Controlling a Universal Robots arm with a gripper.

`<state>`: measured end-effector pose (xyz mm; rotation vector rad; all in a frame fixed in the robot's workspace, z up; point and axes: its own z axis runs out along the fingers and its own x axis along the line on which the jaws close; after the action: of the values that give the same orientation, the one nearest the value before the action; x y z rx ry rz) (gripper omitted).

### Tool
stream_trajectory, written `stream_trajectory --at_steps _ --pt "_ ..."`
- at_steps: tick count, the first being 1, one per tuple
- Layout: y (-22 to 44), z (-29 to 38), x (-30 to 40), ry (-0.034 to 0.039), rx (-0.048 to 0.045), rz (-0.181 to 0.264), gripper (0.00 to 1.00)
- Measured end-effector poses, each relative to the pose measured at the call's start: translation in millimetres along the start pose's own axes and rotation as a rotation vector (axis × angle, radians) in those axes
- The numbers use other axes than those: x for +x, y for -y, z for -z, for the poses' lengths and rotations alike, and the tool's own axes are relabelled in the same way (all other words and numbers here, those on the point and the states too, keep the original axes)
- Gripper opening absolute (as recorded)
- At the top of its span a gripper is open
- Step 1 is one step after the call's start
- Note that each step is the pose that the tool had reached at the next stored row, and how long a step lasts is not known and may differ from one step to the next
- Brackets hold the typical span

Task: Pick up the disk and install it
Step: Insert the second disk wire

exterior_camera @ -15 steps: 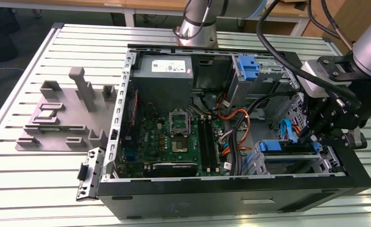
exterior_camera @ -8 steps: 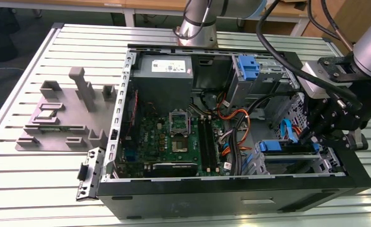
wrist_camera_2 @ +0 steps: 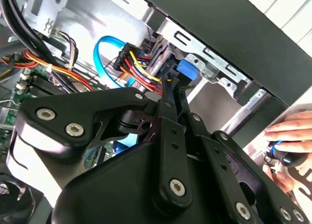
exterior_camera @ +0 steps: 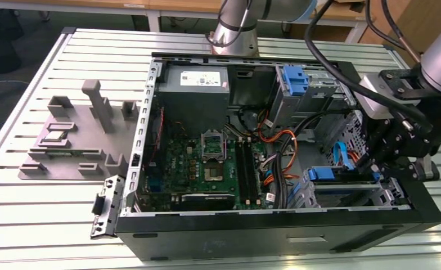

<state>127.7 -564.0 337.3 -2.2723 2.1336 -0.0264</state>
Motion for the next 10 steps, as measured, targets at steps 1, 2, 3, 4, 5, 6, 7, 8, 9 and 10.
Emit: stream_trajectory --at_steps 1,2,3,4,5,6,7,8,9,10 --pt "0.0 0.1 0.4 -0.0045 -0.0003 0.0 0.16" --pt "0.0 0.1 0.7 -0.0072 -0.0004 0.0 0.16" --pt "-0.1 -0.3 0.9 -0.0073 -0.0004 0.0 0.16" --pt "-0.1 -1.0 1.0 -0.0074 -0.0004 0.0 0.16" --pt "-0.1 -1.3 1.0 -0.0075 -0.0004 0.0 0.16" --pt "-0.1 -1.3 1.0 -0.0075 -0.0005 0.0 0.16" --pt "-0.1 -1.4 1.0 -0.0075 -0.0004 0.0 0.16" --pt "-0.1 -1.6 1.0 -0.0072 -0.0005 0.0 0.16" --pt "-0.1 -1.6 1.0 -0.0071 -0.0004 0.0 0.16" --pt "-0.1 -1.6 1.0 -0.0072 -0.0004 0.0 0.16"
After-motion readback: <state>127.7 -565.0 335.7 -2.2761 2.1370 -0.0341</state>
